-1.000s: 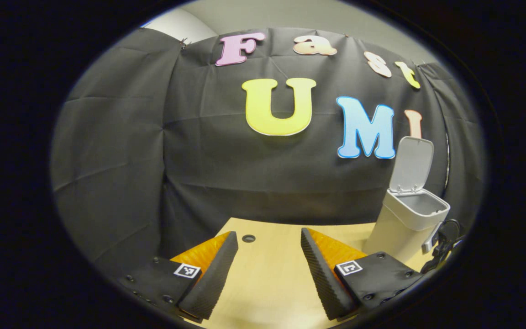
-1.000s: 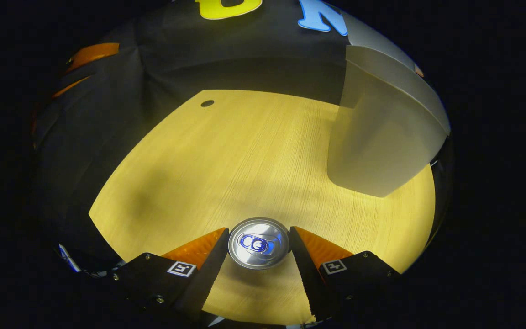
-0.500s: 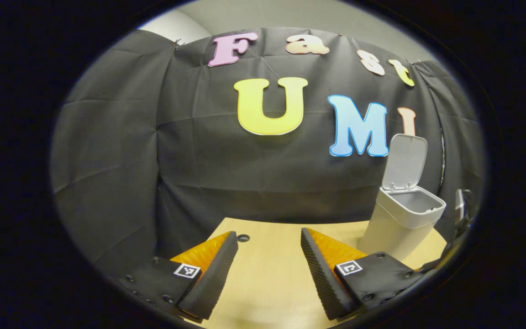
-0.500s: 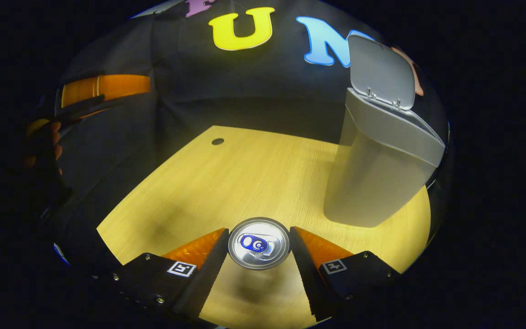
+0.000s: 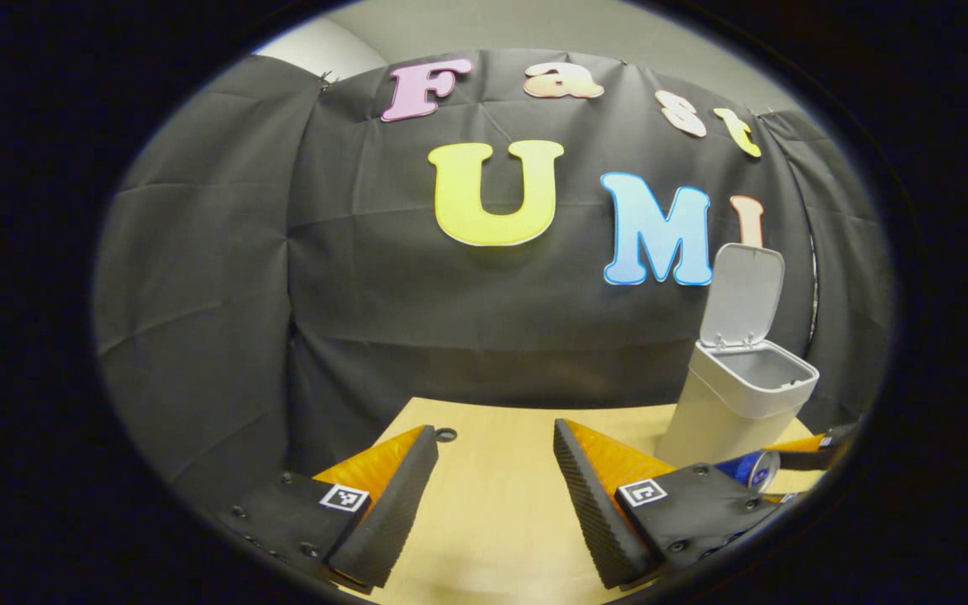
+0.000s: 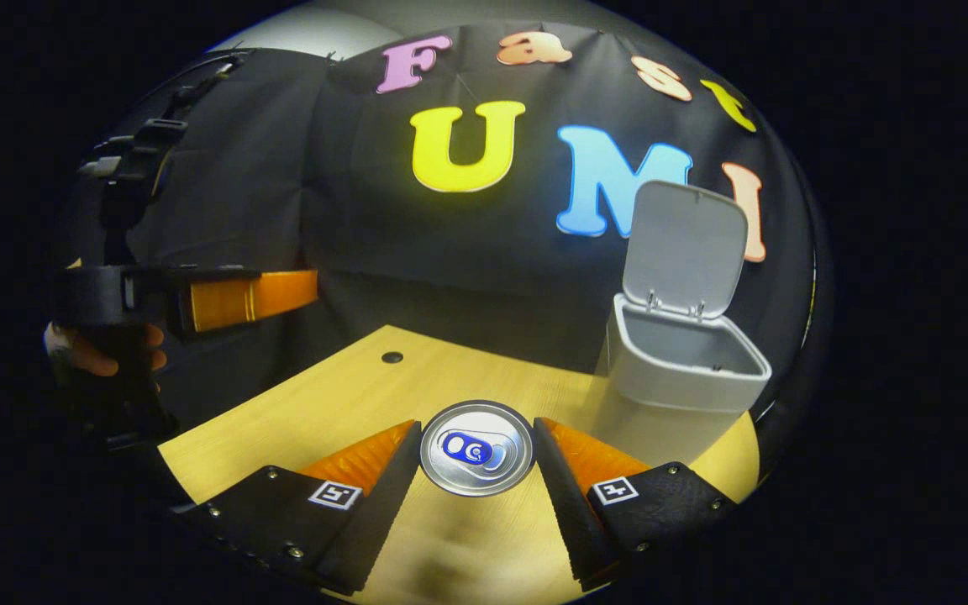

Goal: Press the lid of the desktop garbage bin to open it, pick up the crumpled paper on the desktop and throw it into the bin, then pick up the pop can on the desktop and drop it into the bin, and finally close the garbage bin lid.

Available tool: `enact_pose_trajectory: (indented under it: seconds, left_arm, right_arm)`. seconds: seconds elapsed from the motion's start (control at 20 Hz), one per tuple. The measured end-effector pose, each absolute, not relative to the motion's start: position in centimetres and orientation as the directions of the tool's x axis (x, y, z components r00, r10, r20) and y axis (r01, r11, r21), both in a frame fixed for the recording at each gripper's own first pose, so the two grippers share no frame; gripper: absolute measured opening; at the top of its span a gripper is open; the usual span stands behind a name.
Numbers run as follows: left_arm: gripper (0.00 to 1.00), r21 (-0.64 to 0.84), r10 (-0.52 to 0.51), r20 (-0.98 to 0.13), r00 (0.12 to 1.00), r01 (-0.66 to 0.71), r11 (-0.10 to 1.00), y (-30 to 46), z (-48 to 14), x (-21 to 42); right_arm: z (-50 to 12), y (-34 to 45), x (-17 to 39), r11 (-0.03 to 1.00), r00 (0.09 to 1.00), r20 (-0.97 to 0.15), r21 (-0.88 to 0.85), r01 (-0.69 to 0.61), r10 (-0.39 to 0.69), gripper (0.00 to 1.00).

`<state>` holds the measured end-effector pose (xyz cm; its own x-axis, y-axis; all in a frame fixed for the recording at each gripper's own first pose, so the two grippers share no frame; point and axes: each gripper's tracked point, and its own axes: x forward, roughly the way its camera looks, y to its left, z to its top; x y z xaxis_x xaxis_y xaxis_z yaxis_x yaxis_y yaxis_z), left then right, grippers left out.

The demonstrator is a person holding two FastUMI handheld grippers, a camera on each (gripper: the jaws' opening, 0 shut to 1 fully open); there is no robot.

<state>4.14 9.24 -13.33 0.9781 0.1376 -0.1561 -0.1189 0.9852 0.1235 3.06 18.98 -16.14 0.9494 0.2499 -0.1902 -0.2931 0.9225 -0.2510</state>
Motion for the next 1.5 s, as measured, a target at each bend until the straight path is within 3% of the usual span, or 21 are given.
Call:
enact_pose_trajectory:
  seconds: [0.4, 0.45, 0.5, 0.65, 1.1, 1.5]
  left_arm:
    - [1.0, 0.126, 0.124, -0.165, 0.978, -0.104, 0.987, 8.3, -13.7, 4.6]
    - [0.92, 0.125, 0.122, -0.167, 0.978, -0.101, 0.987, 8.2, -13.7, 4.6]
    - [1.0, 0.126, 0.12, -0.17, 0.978, -0.1, 0.987, 8.0, -13.8, 4.7]
    - [1.0, 0.125, 0.118, -0.174, 0.978, -0.097, 0.987, 7.9, -13.9, 4.8]
    - [1.0, 0.123, 0.125, -0.182, 0.975, -0.104, 0.987, 8.3, -14.1, 4.6]
    - [1.0, 0.111, 0.143, -0.187, 0.972, -0.123, 0.986, 9.1, -14.2, 4.2]
  right_arm:
    - [-8.1, 18.2, 2.8, 0.903, 0.973, 0.098, -0.401, -0.155, 0.21, 0.84]
    - [-7.5, 18.0, 2.8, 0.902, 0.972, 0.121, -0.411, -0.137, 0.202, 0.84]
    - [-7.1, 17.9, 2.5, 0.902, 0.971, 0.14, -0.415, -0.121, 0.195, 0.84]
    - [-5.6, 16.4, 2.7, 0.909, 0.97, 0.188, -0.411, -0.063, 0.152, 0.84]
    - [-3.8, 10.0, 5.4, 0.931, 0.972, 0.234, -0.349, 0.102, -0.019, 0.84]
    - [-3.2, 6.4, 7.3, 0.942, 0.963, 0.249, -0.286, 0.178, -0.106, 0.84]
